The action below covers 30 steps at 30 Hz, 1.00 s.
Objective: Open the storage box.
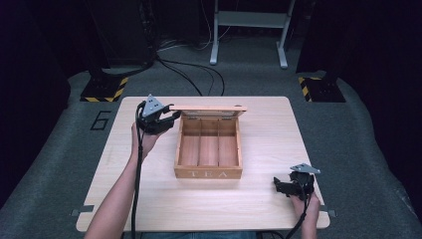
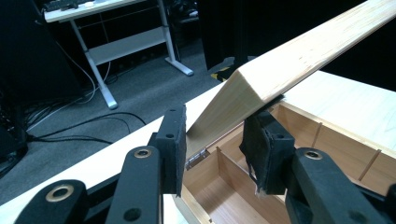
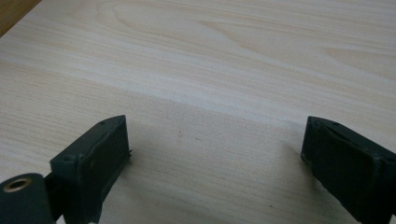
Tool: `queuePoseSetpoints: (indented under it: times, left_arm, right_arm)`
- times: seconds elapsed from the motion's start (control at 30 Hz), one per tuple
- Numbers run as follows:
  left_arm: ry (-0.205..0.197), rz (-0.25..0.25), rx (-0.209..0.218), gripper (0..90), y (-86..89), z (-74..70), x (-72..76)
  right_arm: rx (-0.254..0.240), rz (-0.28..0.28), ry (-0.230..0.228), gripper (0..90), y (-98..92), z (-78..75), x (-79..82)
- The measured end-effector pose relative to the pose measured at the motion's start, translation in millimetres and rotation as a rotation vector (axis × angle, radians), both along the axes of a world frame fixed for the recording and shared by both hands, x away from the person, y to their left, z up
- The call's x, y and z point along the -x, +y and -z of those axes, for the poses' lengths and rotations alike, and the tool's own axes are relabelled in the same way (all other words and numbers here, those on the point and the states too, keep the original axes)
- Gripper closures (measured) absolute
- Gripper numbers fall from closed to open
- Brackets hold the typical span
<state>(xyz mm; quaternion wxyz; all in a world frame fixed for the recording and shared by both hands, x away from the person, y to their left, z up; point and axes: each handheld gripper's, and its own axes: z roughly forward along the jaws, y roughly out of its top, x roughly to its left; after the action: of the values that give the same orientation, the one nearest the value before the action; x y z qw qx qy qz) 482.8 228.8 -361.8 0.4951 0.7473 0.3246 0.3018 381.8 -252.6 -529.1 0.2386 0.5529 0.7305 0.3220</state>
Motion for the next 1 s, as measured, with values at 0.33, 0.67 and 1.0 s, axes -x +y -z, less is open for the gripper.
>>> queuePoseSetpoints:
  times: [0.33,0.67,1.0]
  left_arm:
    - [-0.001,0.004,-0.008,60.5,0.7,-0.7,-0.9]
    - [0.005,0.007,-0.007,60.6,0.9,-1.4,-1.9]
    - [0.005,0.007,-0.007,60.5,1.0,-1.2,-2.5]
  right_arm:
    - [0.0,0.0,0.0,7.2,0.0,0.0,0.0]
    - [0.0,0.0,0.0,7.2,0.0,0.0,0.0]
    - [0.0,0.0,0.0,7.3,0.0,0.0,0.0]
